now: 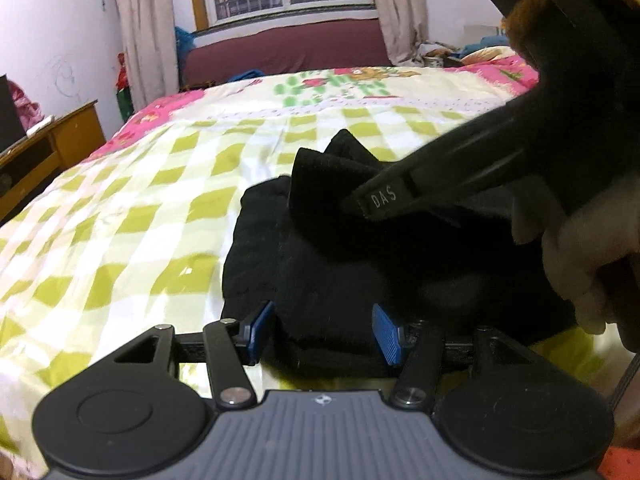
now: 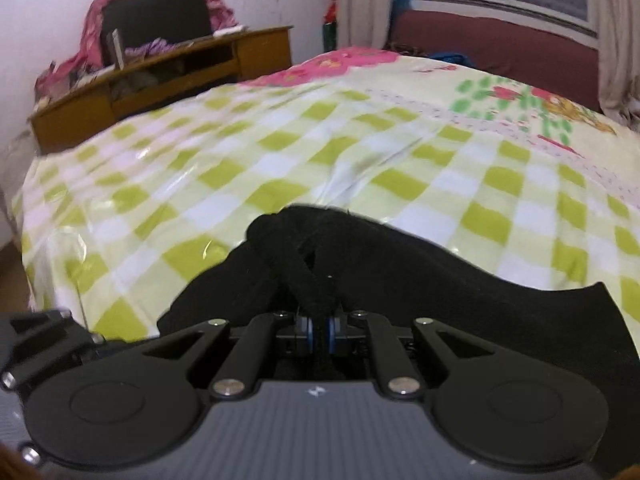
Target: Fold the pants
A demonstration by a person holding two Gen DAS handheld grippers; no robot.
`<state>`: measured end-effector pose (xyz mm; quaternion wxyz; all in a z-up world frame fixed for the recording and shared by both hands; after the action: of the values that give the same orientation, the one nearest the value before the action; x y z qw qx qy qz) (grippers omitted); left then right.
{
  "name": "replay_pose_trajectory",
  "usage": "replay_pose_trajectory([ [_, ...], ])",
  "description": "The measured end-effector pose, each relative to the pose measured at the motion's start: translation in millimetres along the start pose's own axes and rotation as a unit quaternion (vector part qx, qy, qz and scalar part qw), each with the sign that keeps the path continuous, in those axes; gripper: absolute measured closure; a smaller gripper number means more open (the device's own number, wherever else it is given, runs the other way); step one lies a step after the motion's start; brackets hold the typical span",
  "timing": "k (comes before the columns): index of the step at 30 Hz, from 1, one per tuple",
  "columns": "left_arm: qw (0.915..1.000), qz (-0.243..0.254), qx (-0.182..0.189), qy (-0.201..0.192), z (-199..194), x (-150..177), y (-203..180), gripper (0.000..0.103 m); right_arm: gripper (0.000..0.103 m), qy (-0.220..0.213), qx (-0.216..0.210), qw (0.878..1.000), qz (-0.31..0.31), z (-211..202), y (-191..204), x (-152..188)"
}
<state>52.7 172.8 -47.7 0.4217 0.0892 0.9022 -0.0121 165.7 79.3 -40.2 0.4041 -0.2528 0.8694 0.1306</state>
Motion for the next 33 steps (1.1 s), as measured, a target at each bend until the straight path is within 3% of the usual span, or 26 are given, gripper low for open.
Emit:
replay_pose_trajectory([
  [5,0.9999,-0.009,0.000,0.005,4.9,-2.3,1.2,0.035,0.094,-0.059,0.012,0.997,0.039,-21.5,-14.6,-22.2],
  [8,1.0000,-0.005,-0.002,0.002,4.9,-2.8,0.6,0.035,0.094,-0.060,0.008,0.998,0.036,-16.3,-7.1,-22.7],
  [12,0.9999,0.007,-0.006,0.008,-3.6,5.8,-1.3,0.035,0.089,-0.007,-0.033,0.999,0.002,6.2,17.2,-0.6],
  [15,0.9996,0.013,-0.014,0.023,-5.5,14.4,0.9,0.035,0.076,0.017,-0.068,0.997,-0.028,11.1,28.1,8.2],
  [19,0.9988,0.018,-0.029,0.035,-11.3,18.2,0.7,0.035,0.073,0.004,-0.107,0.994,-0.018,-4.1,26.4,3.7],
  [23,0.9986,0.030,-0.040,0.020,-21.6,5.9,-2.2,0.035,0.070,-0.011,-0.171,0.985,0.022,-41.1,13.3,1.6],
  [26,0.9978,0.043,-0.051,-0.004,-27.8,-12.2,-1.6,0.035,0.070,-0.028,-0.148,0.987,0.052,-68.2,-18.0,5.3],
  [28,0.9974,0.050,-0.046,-0.023,-28.9,-26.2,-7.2,0.035,0.070,-0.036,-0.104,0.991,0.081,-82.5,-54.3,13.0],
  [33,0.9956,0.072,-0.002,-0.060,-3.2,-61.3,-41.7,0.034,0.069,-0.013,0.055,0.992,0.116,-93.8,-154.1,46.0],
])
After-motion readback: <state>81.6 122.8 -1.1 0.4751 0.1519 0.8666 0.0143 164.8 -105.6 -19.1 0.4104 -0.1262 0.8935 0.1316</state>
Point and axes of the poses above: each gripper's, at about its wrist camera, not at the fingertips, and z roughly the way its jaws point, y to its left, x to its underside, the point moved 6 cm from there along z, roughly the way its jaws point, and after that the axes turned 4 degrees about x, right-handed, at the moved point
